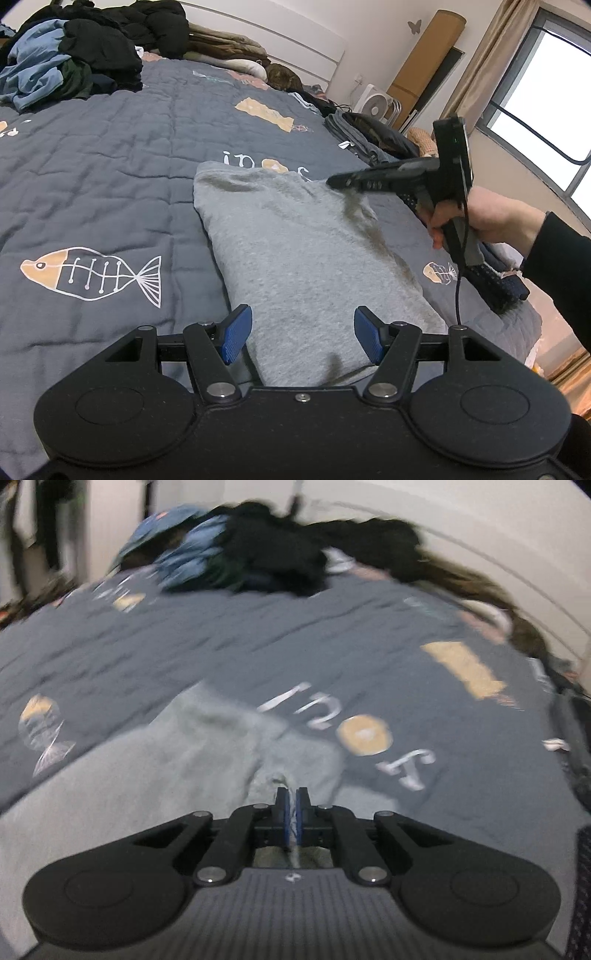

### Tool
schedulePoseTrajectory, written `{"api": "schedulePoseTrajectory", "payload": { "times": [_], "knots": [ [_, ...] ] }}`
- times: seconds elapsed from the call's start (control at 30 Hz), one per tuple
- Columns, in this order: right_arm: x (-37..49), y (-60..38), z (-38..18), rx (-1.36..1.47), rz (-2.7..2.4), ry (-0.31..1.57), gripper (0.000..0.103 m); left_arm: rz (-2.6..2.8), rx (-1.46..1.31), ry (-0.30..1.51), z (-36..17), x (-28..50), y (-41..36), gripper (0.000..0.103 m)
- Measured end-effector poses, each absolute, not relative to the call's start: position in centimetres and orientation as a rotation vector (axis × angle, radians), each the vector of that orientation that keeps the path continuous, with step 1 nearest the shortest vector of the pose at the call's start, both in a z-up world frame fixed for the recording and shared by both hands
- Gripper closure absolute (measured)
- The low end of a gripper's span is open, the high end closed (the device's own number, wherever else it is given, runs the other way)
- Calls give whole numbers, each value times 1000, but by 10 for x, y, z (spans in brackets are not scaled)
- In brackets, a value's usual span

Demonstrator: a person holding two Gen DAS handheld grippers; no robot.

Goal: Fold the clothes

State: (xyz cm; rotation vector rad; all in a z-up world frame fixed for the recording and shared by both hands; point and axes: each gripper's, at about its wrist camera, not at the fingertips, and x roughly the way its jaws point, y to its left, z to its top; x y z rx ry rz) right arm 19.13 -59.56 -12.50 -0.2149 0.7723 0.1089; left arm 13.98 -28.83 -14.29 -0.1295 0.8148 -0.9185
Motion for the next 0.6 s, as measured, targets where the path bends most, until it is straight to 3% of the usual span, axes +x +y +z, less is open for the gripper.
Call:
{"api": "schedulePoseTrajectory", "payload": {
  "times": [0.17,0.27,0.6],
  "knots": [
    [201,-627,-121,-136,-107,713,103,-919,-125,812,-143,139,-288,42],
    [210,-642,-130,-25,-43,815,103,-913,-120,815,-144,139,-287,42],
    [238,-611,-126,-29,181,780,92,-910,-108,824,-145,139,-288,42]
  ]
}}
